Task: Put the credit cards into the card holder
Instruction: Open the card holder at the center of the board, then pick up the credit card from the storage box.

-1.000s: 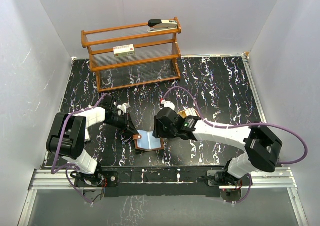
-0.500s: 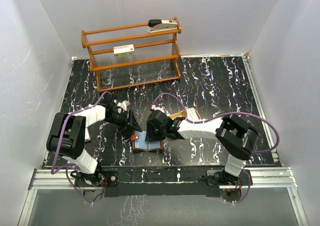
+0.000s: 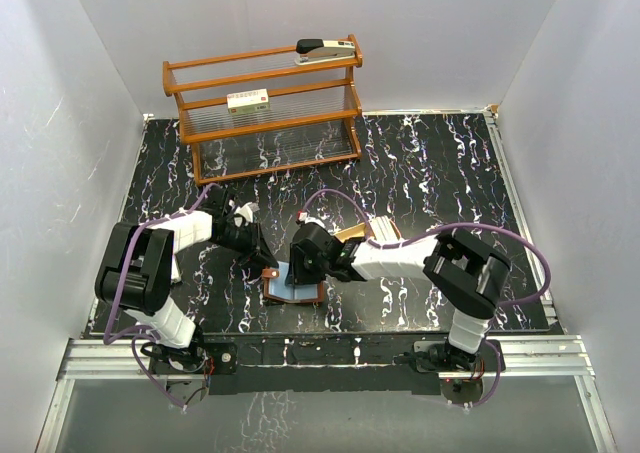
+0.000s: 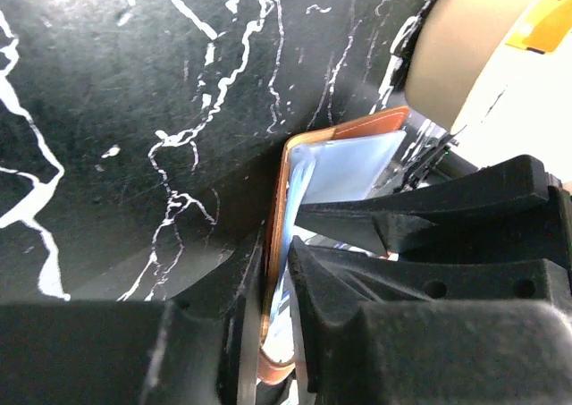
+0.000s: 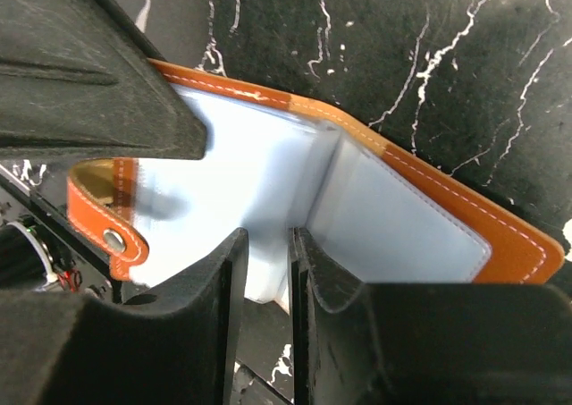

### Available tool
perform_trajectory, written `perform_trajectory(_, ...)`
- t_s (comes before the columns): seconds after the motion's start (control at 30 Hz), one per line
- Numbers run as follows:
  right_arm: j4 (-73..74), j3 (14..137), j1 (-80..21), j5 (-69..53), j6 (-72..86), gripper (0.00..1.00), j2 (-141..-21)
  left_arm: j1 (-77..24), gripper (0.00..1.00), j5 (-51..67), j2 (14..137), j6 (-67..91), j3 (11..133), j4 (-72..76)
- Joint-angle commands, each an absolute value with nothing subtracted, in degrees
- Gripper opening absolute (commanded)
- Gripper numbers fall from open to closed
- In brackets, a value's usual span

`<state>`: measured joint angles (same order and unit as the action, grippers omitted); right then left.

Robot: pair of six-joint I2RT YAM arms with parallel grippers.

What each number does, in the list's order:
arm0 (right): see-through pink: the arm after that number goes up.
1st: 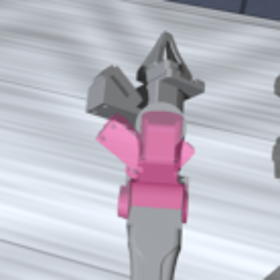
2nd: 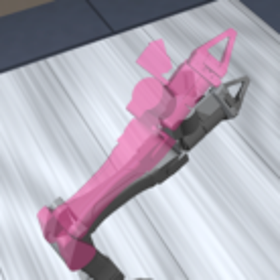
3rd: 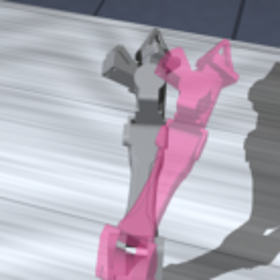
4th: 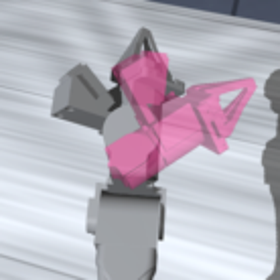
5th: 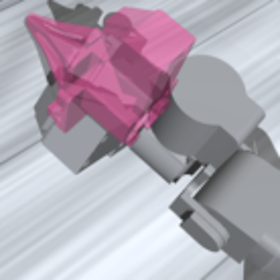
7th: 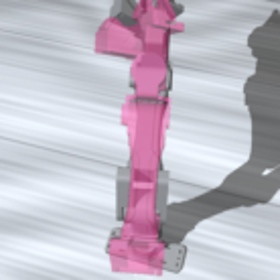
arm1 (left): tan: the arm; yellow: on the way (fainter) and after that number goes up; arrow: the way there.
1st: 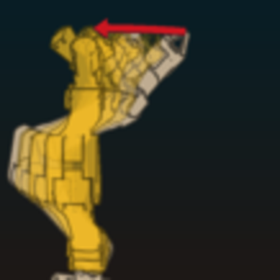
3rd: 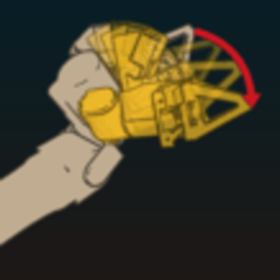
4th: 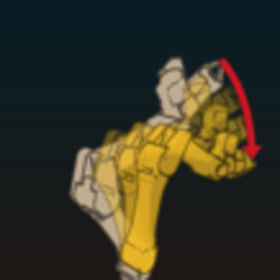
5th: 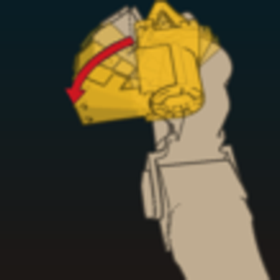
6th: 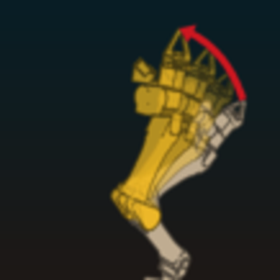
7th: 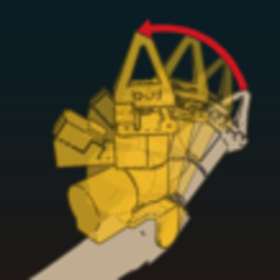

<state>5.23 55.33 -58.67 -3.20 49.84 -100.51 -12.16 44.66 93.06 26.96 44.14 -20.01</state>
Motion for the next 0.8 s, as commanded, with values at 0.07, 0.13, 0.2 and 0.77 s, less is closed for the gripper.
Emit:
perform_trajectory(0.07, 9.2, 57.5, -58.9, 1.1, 46.4, 0.24, -97.8, -12.4, 0.04, 42.2, 92.0, 23.7, 46.2, -24.7)
perform_trajectory(0.13, 11.2, 57.3, -58.9, 3.4, 43.6, 0.27, -95.2, -12.4, 0.01, 42.9, 91.6, 22.6, 46.5, -25.1)
perform_trajectory(0.2, 15.3, 58.4, -58.9, 6.2, 41.3, 0.3, -93.3, -12.5, 0.0, 43.8, 90.8, 21.9, 46.3, -25.3)
perform_trajectory(0.77, 44.6, 71.2, -48.4, 25.9, 26.7, 0.42, -88.9, -12.9, 0.01, 47.1, 89.0, 21.6, 43.8, -23.6)
